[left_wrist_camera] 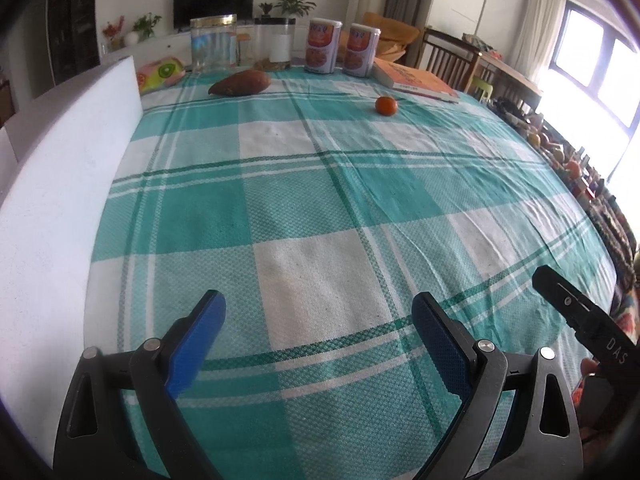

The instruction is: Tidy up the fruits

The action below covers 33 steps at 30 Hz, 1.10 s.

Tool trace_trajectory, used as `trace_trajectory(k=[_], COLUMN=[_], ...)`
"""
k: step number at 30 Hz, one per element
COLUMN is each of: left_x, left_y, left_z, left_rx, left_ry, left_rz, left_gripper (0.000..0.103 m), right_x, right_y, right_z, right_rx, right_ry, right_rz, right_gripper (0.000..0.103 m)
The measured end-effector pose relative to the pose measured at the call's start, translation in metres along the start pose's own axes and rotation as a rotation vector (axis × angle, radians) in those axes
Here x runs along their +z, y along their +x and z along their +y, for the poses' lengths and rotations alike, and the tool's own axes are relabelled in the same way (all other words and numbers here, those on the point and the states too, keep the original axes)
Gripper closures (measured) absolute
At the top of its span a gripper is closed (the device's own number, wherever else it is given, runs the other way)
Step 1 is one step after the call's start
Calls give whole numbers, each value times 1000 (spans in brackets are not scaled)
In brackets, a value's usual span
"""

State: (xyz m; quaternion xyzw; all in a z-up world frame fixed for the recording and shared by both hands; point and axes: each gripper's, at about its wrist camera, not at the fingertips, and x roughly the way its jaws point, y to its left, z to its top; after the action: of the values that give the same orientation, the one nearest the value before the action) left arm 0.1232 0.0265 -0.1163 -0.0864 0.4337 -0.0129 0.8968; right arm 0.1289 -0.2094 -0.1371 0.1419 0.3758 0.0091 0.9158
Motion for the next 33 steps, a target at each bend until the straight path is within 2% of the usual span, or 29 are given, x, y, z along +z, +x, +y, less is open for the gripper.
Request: trace_trajectory(k=[9, 23, 30, 33], left_x=[32, 64, 75, 92], left_y=[-25, -45, -43, -41], left_z=[1, -22, -24, -21], left_rx=[-56, -138, -145, -157], left_ry=[-103, -167, -182, -188], left_rz=[-38, -88, -67, -51], left_gripper=[8, 8, 8, 8], right_x=[0, -1, -1, -2], right_y=[2, 1, 1, 1], right_z=[0, -1, -2, -2], right_rx=[8, 16, 20, 23], right_ry=[7, 8, 9, 10], right_rz=[-1, 0, 3, 5], right_gripper=[0, 0, 0, 0])
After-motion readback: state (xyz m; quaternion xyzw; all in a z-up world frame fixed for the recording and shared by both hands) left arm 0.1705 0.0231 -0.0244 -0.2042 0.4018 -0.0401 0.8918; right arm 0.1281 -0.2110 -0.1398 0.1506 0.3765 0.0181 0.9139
